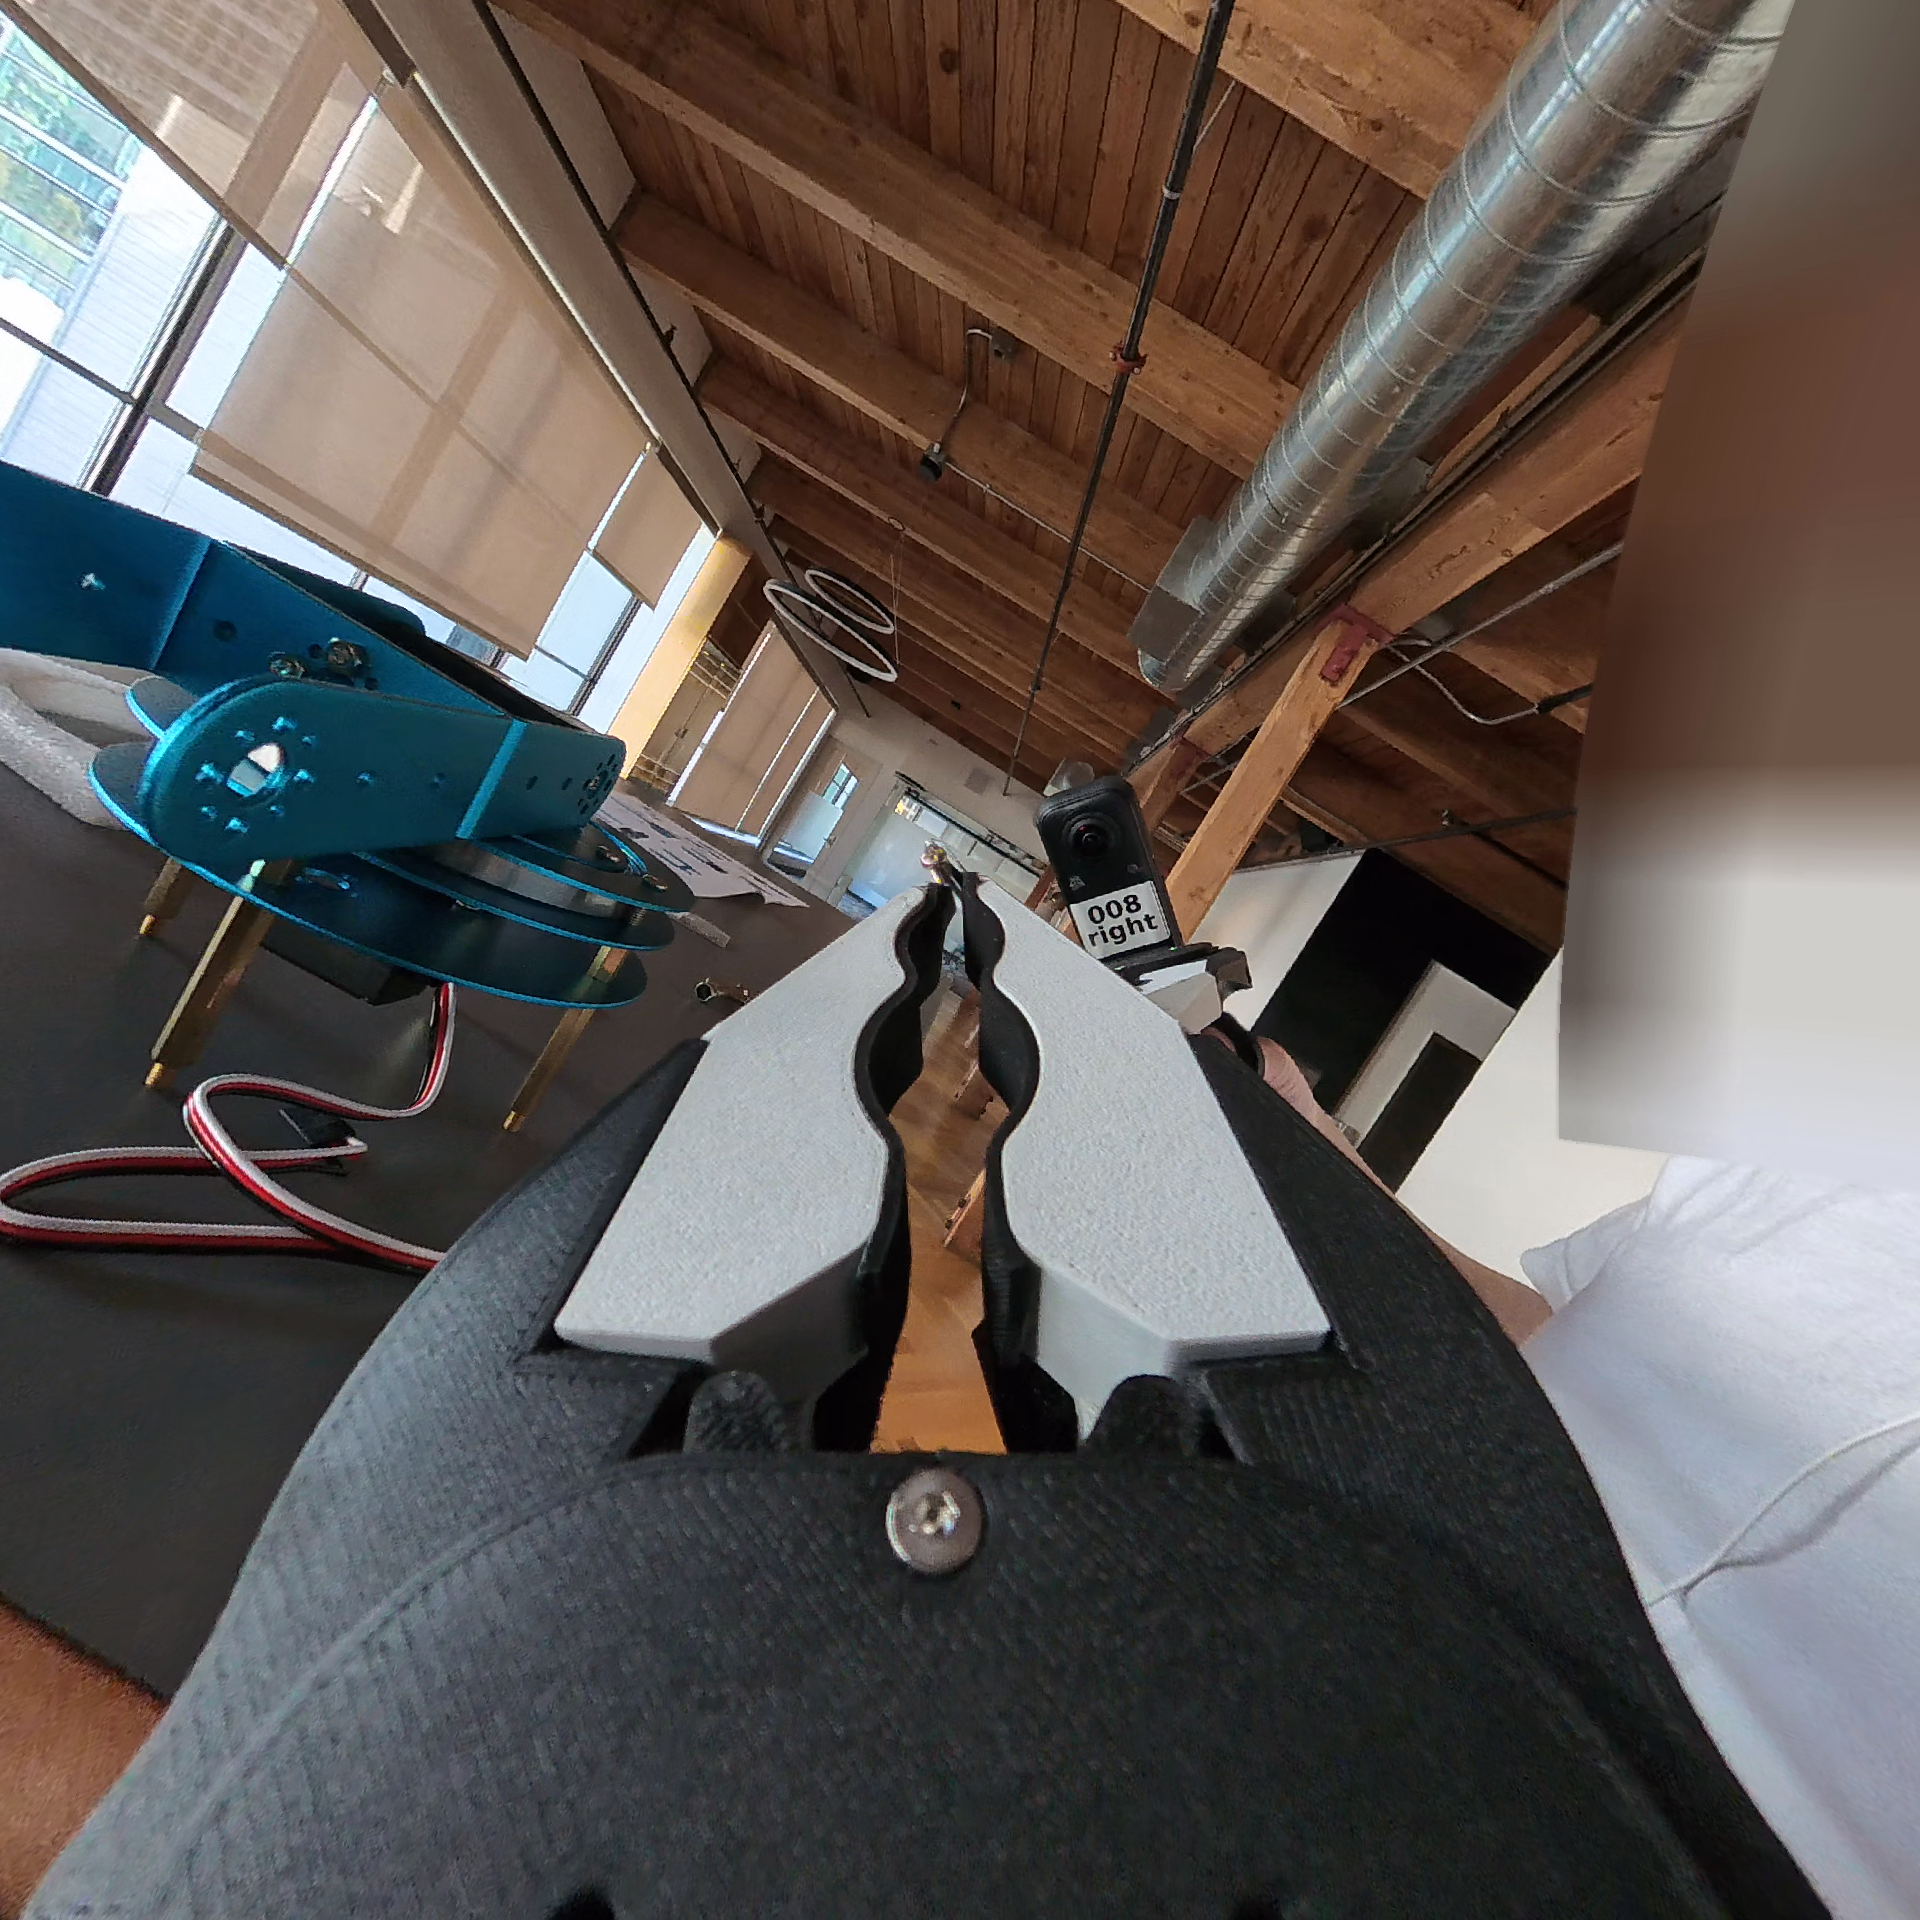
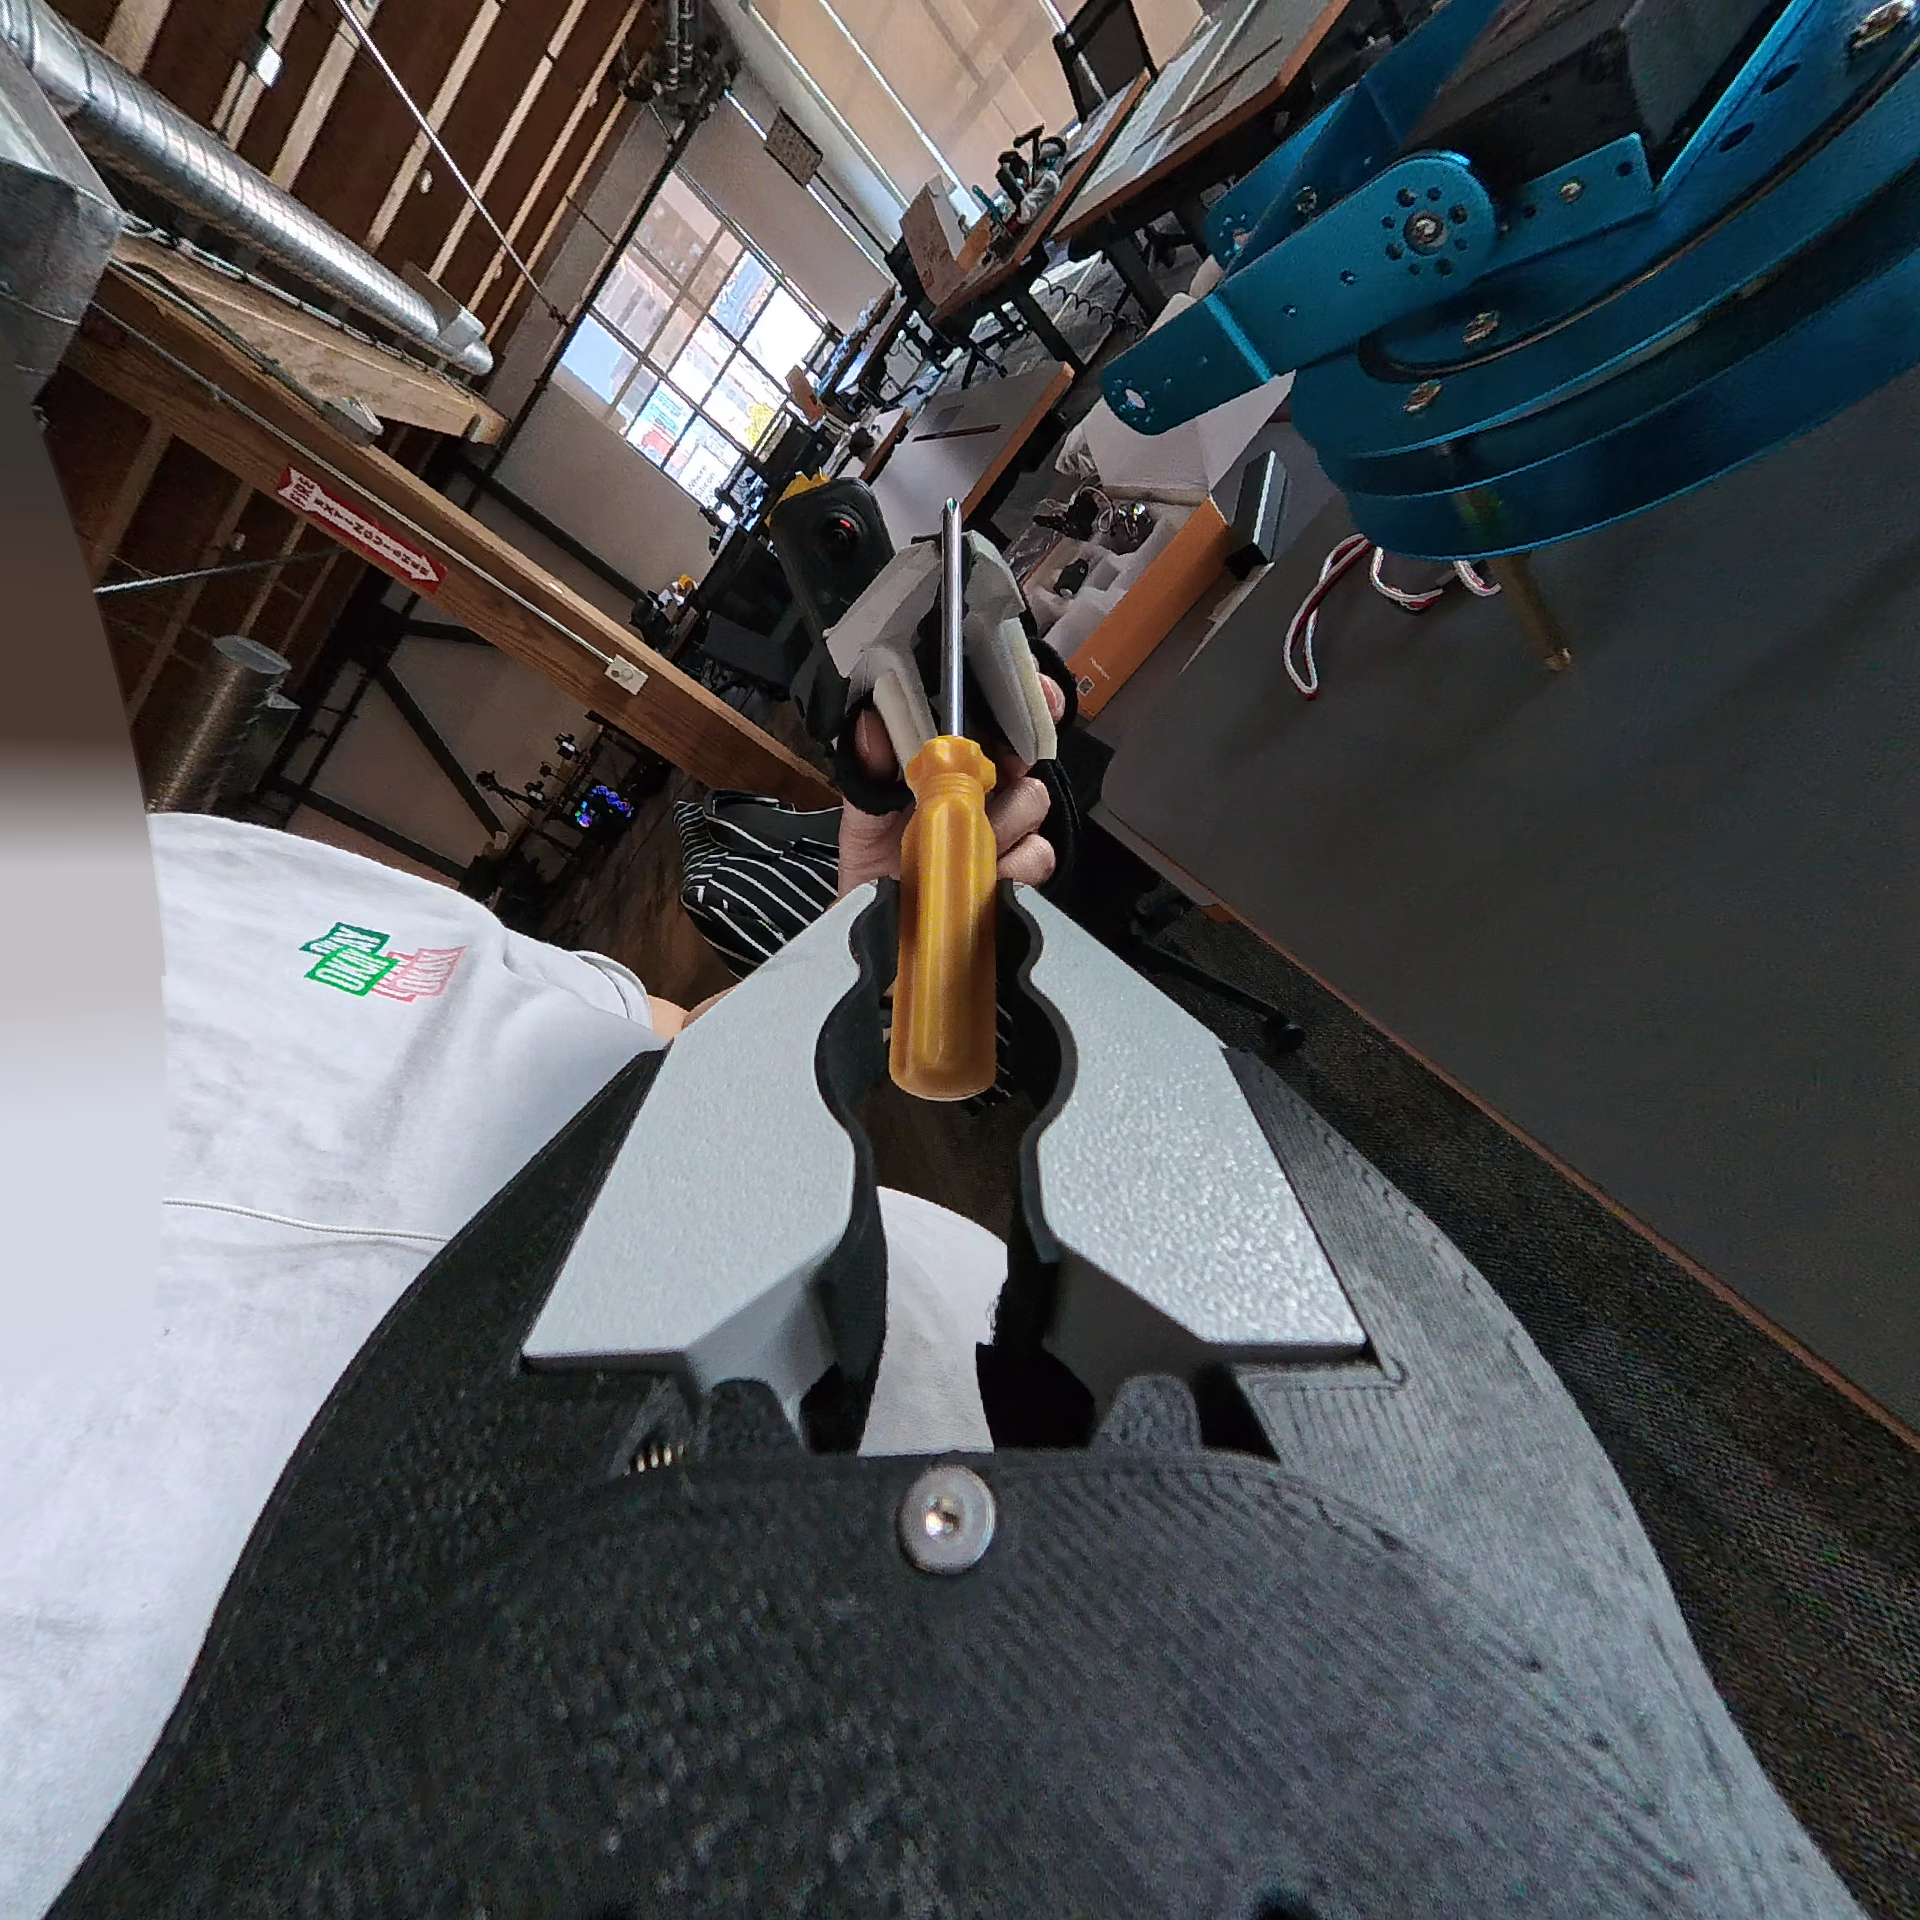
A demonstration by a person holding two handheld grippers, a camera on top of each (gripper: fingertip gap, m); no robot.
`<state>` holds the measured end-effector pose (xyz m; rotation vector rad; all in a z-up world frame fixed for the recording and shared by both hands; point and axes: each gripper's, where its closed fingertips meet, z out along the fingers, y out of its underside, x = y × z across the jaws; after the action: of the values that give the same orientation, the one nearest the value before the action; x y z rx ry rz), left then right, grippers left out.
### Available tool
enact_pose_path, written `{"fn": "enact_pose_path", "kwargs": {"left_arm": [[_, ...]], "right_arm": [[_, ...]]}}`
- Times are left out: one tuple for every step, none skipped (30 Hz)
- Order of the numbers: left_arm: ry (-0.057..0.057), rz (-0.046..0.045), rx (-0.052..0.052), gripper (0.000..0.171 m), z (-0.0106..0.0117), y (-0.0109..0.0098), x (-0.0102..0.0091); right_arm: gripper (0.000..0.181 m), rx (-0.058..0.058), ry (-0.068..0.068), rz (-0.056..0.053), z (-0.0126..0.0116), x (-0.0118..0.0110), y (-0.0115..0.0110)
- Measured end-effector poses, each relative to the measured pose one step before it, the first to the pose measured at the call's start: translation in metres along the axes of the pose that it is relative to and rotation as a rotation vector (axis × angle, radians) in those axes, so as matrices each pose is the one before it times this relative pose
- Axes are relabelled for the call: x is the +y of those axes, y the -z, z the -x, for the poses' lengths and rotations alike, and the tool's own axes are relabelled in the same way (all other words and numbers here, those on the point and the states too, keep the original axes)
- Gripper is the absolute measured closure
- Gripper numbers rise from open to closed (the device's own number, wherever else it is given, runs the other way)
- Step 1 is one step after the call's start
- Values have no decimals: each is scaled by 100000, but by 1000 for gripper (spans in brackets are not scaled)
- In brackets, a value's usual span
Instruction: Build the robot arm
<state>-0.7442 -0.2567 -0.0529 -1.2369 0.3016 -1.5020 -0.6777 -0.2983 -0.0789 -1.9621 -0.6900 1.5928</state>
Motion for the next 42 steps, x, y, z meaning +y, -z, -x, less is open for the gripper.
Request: {"fn": "enact_pose_path", "kwargs": {"left_arm": [[402, -6, 177, 170, -17, 44, 2], [474, -196, 357, 170, -34, 56, -21], [289, -22, 35, 170, 31, 31, 6], [270, 39, -186, 169, 67, 32, 27], [482, -157, 120, 168, 11, 2, -6], [661, -273, 301, 168, -22, -7, -39], [454, -253, -86, 166, 26, -18, -42], [109, -98, -445, 166, 62, -19, -12], [24, -244, -224, 167, 23, -5, -36], [78, -610, 266, 167, -58, -2, -84], [229, -748, 884, 167, -152, 5, -116], [276, -409, 1506, 168, -245, -11, -56], [112, 308, 1008, 168, -164, -43, 54], [-120, 479, 369, 168, -68, -44, 93], [-103, 152, -15, 168, -23, -31, 44], [45, -134, -276, 167, 44, -16, 7], [-2, -281, -403, 167, 78, -1, -11], [-50, -175, -584, 167, 125, 6, -10], [-125, 57, -340, 169, 90, -15, 23], [-184, 638, -934, 171, 182, -23, 89], [-520, 1232, -2066, 171, 354, -31, 182], [-927, 1573, -2199, 171, 374, -39, 210], [-1382, 1765, -3036, 171, 500, -5, 197], [-1410, 1952, -5891, 171, 972, 62, 184], [-542, 988, -6926, 171, 1158, 157, -13], [991, -575, -2333, 171, 479, 202, -330], [1862, -660, 1758, 171, -211, 287, -508], [789, 241, 1083, 171, -262, 463, -557], [-1555, 525, -1170, 171, -139, 705, -588], [-3230, 227, -2434, 171, -159, 963, -647], [-4691, -330, -2742, 171, -273, 1195, -714], [-5665, -719, -3530, 171, -313, 1358, -683], [-5659, -835, -4228, 171, -323, 1468, -586], [-4694, -766, -4923, 171, -332, 1515, -430], [-3479, -687, -5306, 171, -370, 1540, -230], [-2255, -968, -5605, 169, -437, 1563, -58], [-1701, -1344, -6027, 165, -508, 1593, 145], [-1726, -1825, -6470, 164, -540, 1594, 316], [-1546, -1921, -6951, 162, -472, 1595, 457], [-681, -1450, -6776, 159, -428, 1551, 537], [48, -875, -5162, 156, -501, 1436, 590], [691, -135, -3589, 155, -541, 1263, 597]], "right_arm": [[165, -147, -241, 63, 35, 28, -28], [165, -176, -61, -12, 37, 5, -10], [165, -175, -84, 11, 25, 8, -11], [164, -58, -101, 17, -4, 8, -13], [164, -60, -42, 10, 2, 9, 9], [164, -330, -113, -94, 37, -13, 11], [164, -440, -244, -183, 82, -17, 8], [164, -404, -148, -43, 86, 3, 10], [164, -710, -57, 17, 145, 19, 7], [164, -1455, -337, -49, 263, 1, -7], [164, -757, -240, -31, 161, -11, -16], [164, 321, 276, 48, 8, 10, -7], [164, 428, 569, 88, -29, 16, 6], [164, 144, 147, -98, 1, -17, 28], [164, -150, -141, -272, 0, -42, 48], [164, 133, -100, -485, -38, -63, 53], [164, 202, -102, -83, -88, 3, 55], [164, 135, -163, 61, -84, 35, 32], [164, 204, -172, -116, -104, 18, 38], [164, 227, -165, -123, -123, 16, 45], [164, 248, -186, -103, -145, 11, 44], [165, 290, -252, -266, -148, -12, 42], [165, 223, -136, -407, -125, -43, 76], [164, 944, 149, -193, -258, -15, 80], [164, 2497, 509, 291, -507, 58, 105], [164, 2883, 948, 282, -557, 88, 129], [164, 1852, 441, 124, -374, 52, 186], [164, 596, 188, -355, -150, -31, 312], [164, 397, 712, -535, -89, -74, 483], [164, 1699, 1124, -663, -350, -79, 691], [164, 2192, 1613, -600, -519, -14, 835], [164, 707, 2125, -359, -387, 77, 921], [164, -711, 2340, -490, -252, 142, 987], [164, -304, 1601, -389, -380, 234, 1016], [164, -39, 2029, -55, -509, 320, 1009], [164, -279, 3337, -97, -488, 348, 994], [164, -384, 3156, -59, -503, 376, 970], [164, -616, 1749, 320, -481, 408, 925], [164, -1150, 1491, 772, -327, 408, 926], [164, 4, 766, 1013, -331, 387, 974], [164, 881, 1018, 1301, -260, 341, 1035], [164, 1013, 1939, 979, -75, 242, 1101]]}}
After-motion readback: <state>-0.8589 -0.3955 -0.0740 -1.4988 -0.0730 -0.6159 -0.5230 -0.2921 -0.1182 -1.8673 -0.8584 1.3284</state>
